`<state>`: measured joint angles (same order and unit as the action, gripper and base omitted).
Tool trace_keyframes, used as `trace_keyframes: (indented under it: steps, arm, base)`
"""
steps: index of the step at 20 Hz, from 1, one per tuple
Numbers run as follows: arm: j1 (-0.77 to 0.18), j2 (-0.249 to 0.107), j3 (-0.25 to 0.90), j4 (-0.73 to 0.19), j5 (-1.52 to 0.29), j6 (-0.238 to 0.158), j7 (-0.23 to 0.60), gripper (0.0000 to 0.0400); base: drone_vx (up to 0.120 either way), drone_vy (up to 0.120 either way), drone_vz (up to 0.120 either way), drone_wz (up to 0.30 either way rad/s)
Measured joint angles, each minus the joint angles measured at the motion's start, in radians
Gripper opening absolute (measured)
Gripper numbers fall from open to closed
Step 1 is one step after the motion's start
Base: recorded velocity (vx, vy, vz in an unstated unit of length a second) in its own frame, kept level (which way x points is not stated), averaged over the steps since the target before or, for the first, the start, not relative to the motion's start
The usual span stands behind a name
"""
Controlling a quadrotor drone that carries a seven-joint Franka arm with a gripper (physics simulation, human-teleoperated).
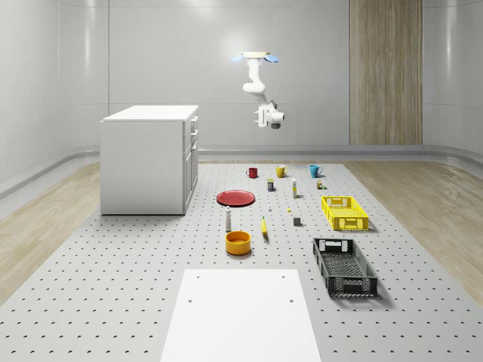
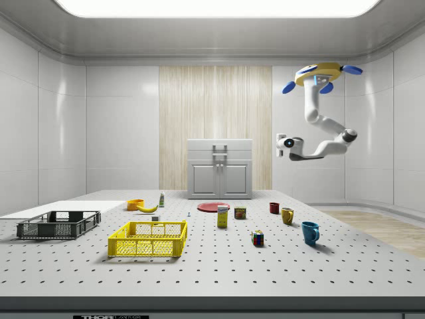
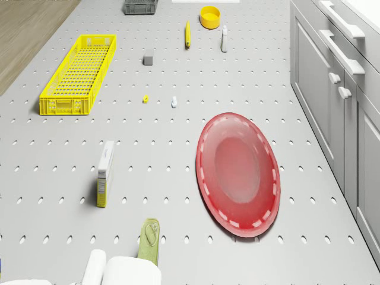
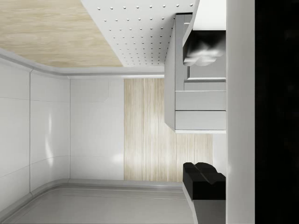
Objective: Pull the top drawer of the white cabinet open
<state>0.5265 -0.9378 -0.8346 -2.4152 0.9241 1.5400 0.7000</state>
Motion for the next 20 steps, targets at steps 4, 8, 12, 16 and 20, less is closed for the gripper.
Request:
trace_keyframes:
  steps: [4, 8, 12, 16, 20]
  arm:
    - [0.018, -0.017, -0.007, -0.002, -0.012, 0.016, 0.01, 0.0305]
    - [0.035, -0.033, -0.014, -0.004, -0.024, 0.031, 0.02, 0.0305]
    - [0.051, -0.049, -0.02, -0.006, -0.036, 0.046, 0.03, 0.0305]
    - [0.066, -0.065, -0.025, -0.008, -0.047, 0.06, 0.04, 0.0305]
    - [0.08, -0.079, -0.03, -0.01, -0.058, 0.073, 0.049, 0.0305]
  base:
    - [0.12, 0.0, 0.1, 0.0]
    - [0.12, 0.0, 0.0, 0.0]
    - [0.12, 0.0, 0.0, 0.0]
    - [0.12, 0.0, 0.0, 0.0]
    - [0.12, 0.0, 0.0, 0.0]
